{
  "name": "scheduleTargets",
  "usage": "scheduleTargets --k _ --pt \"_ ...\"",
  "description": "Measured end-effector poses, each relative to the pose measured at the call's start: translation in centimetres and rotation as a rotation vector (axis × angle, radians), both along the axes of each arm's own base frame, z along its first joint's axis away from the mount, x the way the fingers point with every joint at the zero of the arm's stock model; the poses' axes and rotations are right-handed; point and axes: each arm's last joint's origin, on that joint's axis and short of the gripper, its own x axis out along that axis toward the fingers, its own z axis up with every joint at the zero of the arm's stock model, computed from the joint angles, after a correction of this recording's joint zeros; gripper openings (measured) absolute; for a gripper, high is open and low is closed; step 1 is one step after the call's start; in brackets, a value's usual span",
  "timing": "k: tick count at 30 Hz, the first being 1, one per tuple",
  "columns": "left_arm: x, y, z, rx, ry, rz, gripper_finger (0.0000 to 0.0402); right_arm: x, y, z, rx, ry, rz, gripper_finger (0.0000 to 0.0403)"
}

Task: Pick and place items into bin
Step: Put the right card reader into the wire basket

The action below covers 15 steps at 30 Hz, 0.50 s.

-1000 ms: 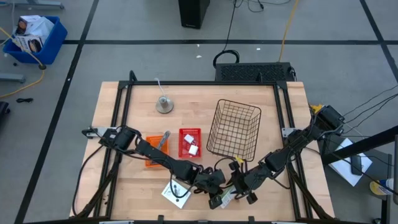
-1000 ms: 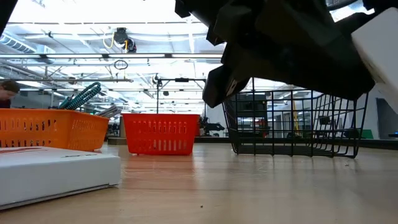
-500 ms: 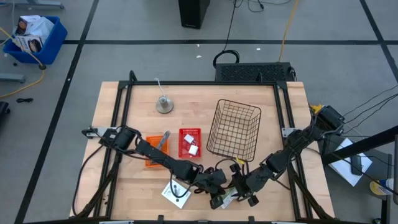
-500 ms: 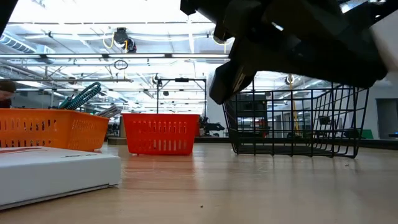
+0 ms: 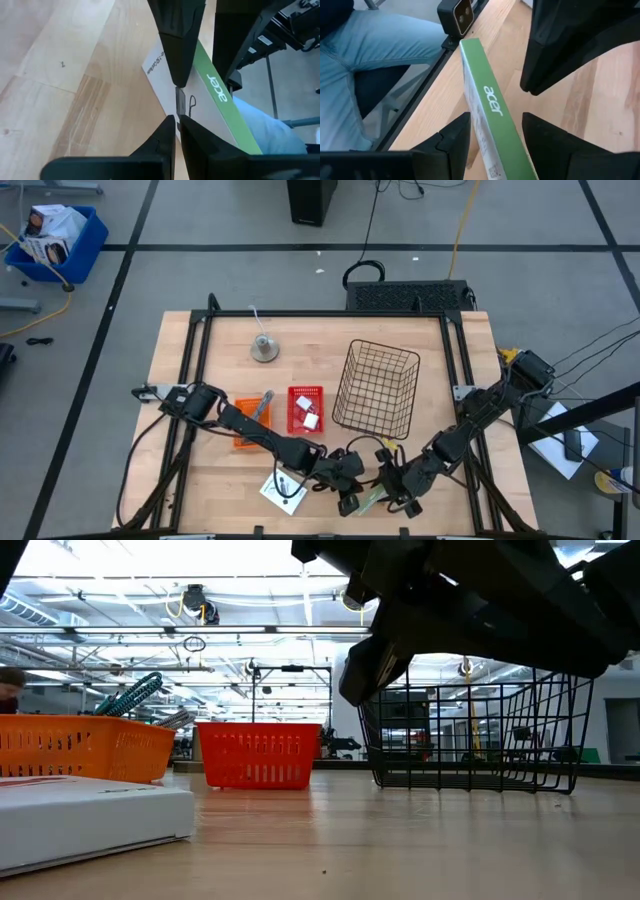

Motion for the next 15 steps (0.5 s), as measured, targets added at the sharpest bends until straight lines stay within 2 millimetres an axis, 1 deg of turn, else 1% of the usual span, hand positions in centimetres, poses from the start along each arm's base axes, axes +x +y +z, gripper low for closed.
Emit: scheduleTargets --k 5,8,11,15 --pt "0.00 0.00 0.00 -0.001 0.001 0.001 0.0031 -0.07 -0.02 -0.08 0.011 0.018 -0.019 0.0169" --pt "0.01 0.02 0.00 0.005 -0.002 -0.003 0.0031 -0.16 -0.09 -0.20 0.011 0.037 -0.030 0.0154" --pt "0.00 0.00 -0.01 0.005 -0.001 -0.004 0.0031 -0.15 -0.08 -0.19 0.014 0.038 -0.031 0.0122" --pt "0.01 0.02 0.00 0.005 -0.001 -0.003 0.0031 -0.17 -0.08 -0.21 0.028 0.050 -0.042 0.0054"
